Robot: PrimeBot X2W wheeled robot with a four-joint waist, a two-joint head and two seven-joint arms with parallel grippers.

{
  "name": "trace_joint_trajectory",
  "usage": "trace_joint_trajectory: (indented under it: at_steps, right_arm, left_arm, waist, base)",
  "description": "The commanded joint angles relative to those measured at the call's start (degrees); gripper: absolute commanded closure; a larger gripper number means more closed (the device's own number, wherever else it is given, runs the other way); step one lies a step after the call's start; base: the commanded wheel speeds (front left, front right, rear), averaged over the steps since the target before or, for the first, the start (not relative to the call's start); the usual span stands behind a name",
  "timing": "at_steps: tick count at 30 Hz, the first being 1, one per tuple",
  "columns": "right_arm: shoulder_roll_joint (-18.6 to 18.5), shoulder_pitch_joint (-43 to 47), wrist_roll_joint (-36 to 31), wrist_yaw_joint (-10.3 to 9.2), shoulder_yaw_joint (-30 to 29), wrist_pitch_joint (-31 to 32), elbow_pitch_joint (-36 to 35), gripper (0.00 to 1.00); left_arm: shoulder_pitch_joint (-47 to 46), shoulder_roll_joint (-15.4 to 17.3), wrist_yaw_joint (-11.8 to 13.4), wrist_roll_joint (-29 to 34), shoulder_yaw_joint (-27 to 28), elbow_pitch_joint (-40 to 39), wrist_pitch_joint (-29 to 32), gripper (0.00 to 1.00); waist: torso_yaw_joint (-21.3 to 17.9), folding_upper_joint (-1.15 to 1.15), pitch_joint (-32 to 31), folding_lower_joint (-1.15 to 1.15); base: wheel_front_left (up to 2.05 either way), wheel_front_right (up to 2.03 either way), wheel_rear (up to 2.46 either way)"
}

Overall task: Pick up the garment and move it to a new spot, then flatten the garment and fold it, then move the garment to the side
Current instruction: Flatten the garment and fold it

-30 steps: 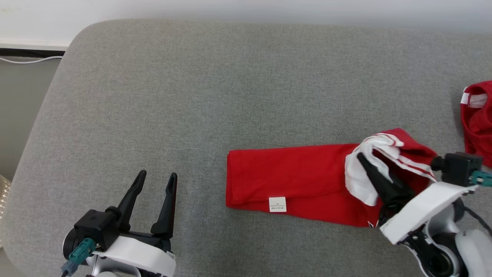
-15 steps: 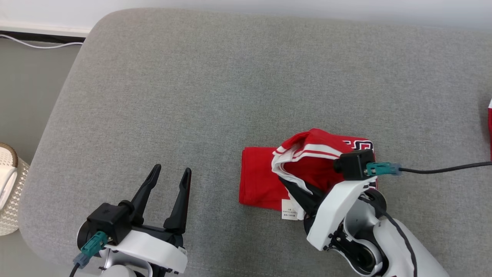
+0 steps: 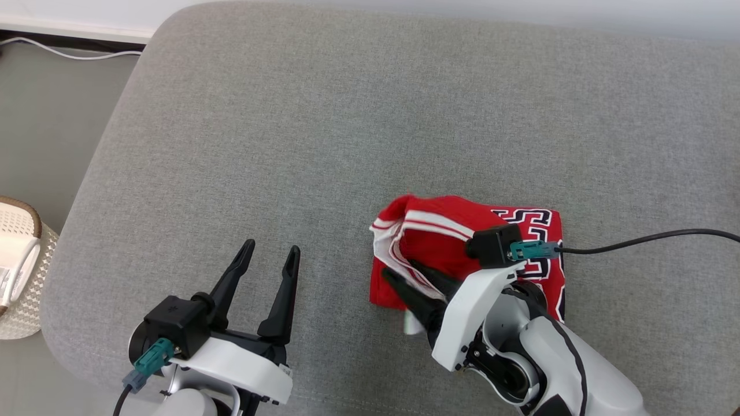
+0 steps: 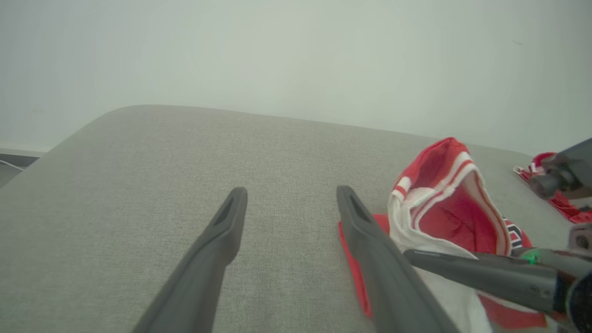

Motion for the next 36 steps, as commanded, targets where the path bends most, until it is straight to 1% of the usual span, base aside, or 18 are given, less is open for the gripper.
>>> trace_joint_trajectory:
  at_steps: [1, 6, 8, 10, 14, 17, 19, 21, 23, 25, 30, 36]
  right_arm:
    - [1.20, -1.18, 0.68, 0.08, 1.20, -0.97, -0.99, 0.00]
    - [1.21, -1.93, 1.97, 0.08, 3.74, -2.01, -1.77, 0.00]
    - [1.01, -1.66, 1.75, 0.08, 4.49, -2.38, -3.45, 0.00]
    - [-0.13, -0.81, 1.85, 0.08, 5.38, -2.88, -6.34, 0.00]
    - [-5.14, 1.36, 1.88, 0.08, 7.90, -5.24, -14.97, 0.00]
    - [-9.98, 3.67, 0.41, 0.08, 7.68, -9.17, -20.70, 0.00]
    - [-13.01, 5.63, -1.74, 0.08, 5.69, -12.42, -23.04, 0.00]
    - [-15.18, 7.87, -4.06, 0.08, 2.34, -15.92, -24.40, 0.00]
    - [-16.81, 10.12, -7.37, 0.08, -1.80, -18.97, -24.45, 0.00]
    - [-17.68, 12.32, -10.90, 0.08, -6.08, -21.69, -24.15, 0.00]
    - [-17.42, 17.77, -19.03, 0.08, -16.17, -24.99, -23.07, 0.00]
    - [-15.76, 22.89, -26.33, 0.08, -24.00, -25.93, -21.78, 0.00]
  left_arm:
    - [-2.25, 0.95, -0.43, 0.21, 1.94, -0.98, -0.52, 0.00]
    - [-2.08, 0.83, -0.56, 0.13, 1.95, -0.71, -0.56, 0.00]
    - [-1.98, 0.85, -0.56, 0.13, 2.01, -0.62, -0.57, 0.00]
    - [-1.83, 0.93, -0.54, 0.13, 2.09, -0.53, -0.59, 0.00]
    - [-1.46, 1.35, -0.39, 0.18, 2.15, -0.42, -0.58, 0.00]
    - [-1.17, 1.95, -0.03, 0.32, 2.27, -0.51, -0.38, 0.00]
    - [-0.94, 2.45, 0.29, 0.40, 2.45, -0.74, -0.19, 0.00]
    - [-0.59, 3.08, 0.69, 0.41, 2.80, -1.10, -0.02, 0.00]
    - [-0.11, 3.80, 1.08, 0.39, 3.16, -1.45, 0.19, 0.00]
    - [0.35, 4.61, 1.54, 0.54, 3.44, -1.72, 0.46, 0.00]
    - [1.83, 6.43, 2.80, 0.66, 4.11, -2.49, 1.31, 0.00]
    - [3.67, 7.69, 5.10, 0.85, 5.03, -3.18, 1.84, 0.00]
  waist:
    - [-0.03, 0.00, -0.10, 0.00]
    - [-0.54, 0.00, -0.39, 0.00]
    - [-0.84, 0.00, -0.62, 0.00]
    - [-1.20, 0.00, -0.94, 0.00]
    - [-2.13, 0.00, -1.95, 0.00]
    - [-3.04, 0.00, -2.90, 0.00]
    - [-3.74, 0.00, -3.44, 0.00]
    - [-4.63, 0.00, -3.93, 0.00]
    - [-5.60, 0.00, -4.43, 0.00]
    - [-6.49, 0.00, -5.05, 0.00]
    - [-8.39, 0.00, -6.64, 0.00]
    - [-9.38, 0.00, -8.16, 0.00]
  base:
    - [0.00, 0.00, 0.00]
    - [0.00, 0.00, 0.00]
    - [0.00, 0.00, 0.00]
    - [0.00, 0.00, 0.00]
    - [0.00, 0.00, 0.00]
    - [0.00, 0.00, 0.00]
    - [0.00, 0.00, 0.00]
    - [0.00, 0.00, 0.00]
    - [0.00, 0.00, 0.00]
    - [0.00, 0.00, 0.00]
    - [0.00, 0.00, 0.00]
    - [0.00, 0.00, 0.00]
